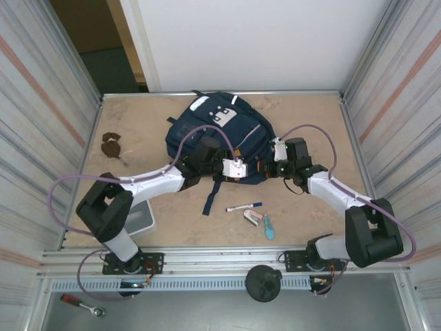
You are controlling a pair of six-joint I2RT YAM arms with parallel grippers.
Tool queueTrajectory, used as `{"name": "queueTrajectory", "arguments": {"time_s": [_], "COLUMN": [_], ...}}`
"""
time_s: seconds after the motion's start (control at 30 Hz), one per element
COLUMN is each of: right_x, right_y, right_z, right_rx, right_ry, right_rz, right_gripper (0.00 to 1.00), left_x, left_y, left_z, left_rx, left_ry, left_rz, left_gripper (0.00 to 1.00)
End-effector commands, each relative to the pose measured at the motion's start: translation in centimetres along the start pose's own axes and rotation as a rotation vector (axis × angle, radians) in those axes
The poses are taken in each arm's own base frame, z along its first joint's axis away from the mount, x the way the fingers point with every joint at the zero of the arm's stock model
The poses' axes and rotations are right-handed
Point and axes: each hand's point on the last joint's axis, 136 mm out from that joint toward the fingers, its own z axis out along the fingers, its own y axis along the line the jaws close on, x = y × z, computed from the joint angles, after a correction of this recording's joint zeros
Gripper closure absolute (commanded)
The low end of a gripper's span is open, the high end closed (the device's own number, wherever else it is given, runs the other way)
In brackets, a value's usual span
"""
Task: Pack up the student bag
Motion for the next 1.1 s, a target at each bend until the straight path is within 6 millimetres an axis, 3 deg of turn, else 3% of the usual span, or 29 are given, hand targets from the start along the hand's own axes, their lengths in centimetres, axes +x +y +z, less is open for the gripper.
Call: {"name": "queueTrajectory", "arguments": {"time_s": [0.0,0.23,0.43,0.67,1.07], "right_x": [-0.2,0.2,0.3,-0.1,-1.6], "right_y": [0.7,0.6,0.0,-0.7,-3.5], "right_z": [0.2,-0.1,-0.1,0.1,-0.1], "right_rx": [-0.027,-0.023,0.016,0.121,0.340], "right_ry": [-0.010,-0.011,-0.026,-0.063,-0.107], "right_rz": [0.003,0.000,-0.001,-0.002,0.047], "right_gripper": [1.00,1.00,1.00,1.00,1.00], "left_x": [-0.3,1.9,3.0,3.3,7.2], "left_y": [0.6,1.0,1.2,1.6,3.7], "left_z": [1.3,3.3,2.0,-0.7,-5.0], "left_rx": [-0.011,-0.048,-0.070,-0.086,-0.179], "left_ry": [0.062,0.170,0.165,0.067,0.031], "left_rz": [0.072,0.121,0.099,0.033,-0.113], "left_gripper": [0.41,0.61,0.91,0.99,0.98]}}
